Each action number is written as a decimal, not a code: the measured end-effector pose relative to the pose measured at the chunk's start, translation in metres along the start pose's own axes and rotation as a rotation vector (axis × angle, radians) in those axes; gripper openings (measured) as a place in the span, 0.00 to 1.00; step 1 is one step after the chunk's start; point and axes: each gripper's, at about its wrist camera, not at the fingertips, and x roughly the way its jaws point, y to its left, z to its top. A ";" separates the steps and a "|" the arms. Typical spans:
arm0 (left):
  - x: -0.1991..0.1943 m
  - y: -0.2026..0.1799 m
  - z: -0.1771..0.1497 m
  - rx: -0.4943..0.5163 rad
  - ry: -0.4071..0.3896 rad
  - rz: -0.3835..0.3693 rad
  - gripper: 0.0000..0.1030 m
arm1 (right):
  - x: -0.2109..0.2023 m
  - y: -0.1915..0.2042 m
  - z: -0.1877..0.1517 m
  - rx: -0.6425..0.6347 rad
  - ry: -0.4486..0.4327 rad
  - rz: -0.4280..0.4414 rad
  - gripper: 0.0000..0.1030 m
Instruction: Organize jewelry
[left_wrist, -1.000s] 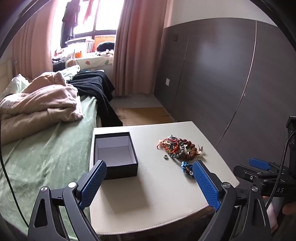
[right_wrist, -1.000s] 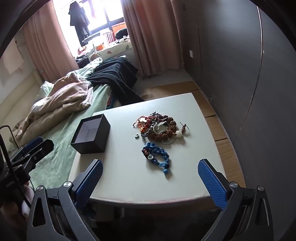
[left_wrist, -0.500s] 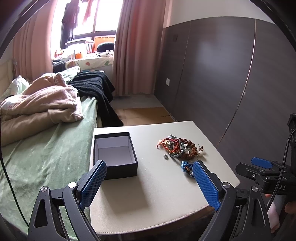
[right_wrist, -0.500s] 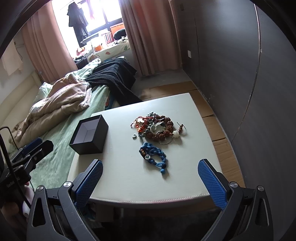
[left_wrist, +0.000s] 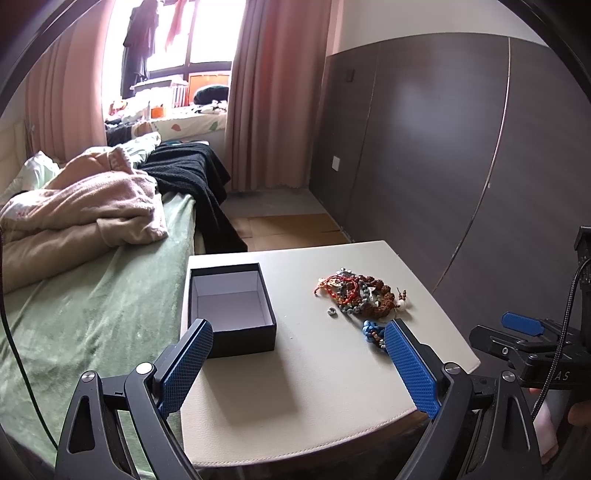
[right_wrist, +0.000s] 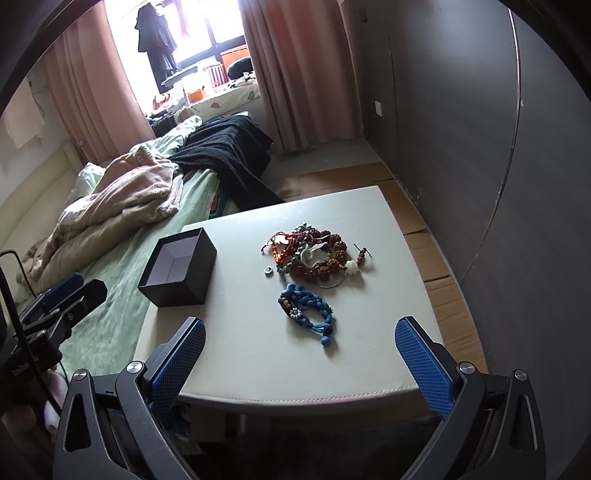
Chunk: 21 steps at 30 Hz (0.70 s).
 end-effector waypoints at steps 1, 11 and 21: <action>0.000 0.000 0.000 -0.001 0.000 0.001 0.92 | 0.000 0.001 0.000 0.001 0.001 0.000 1.00; -0.001 0.003 -0.001 0.001 0.001 0.006 0.92 | -0.002 0.005 -0.001 -0.008 -0.001 0.002 1.00; 0.001 0.006 -0.003 0.006 0.007 0.024 0.92 | 0.000 0.020 -0.003 -0.043 -0.001 0.018 1.00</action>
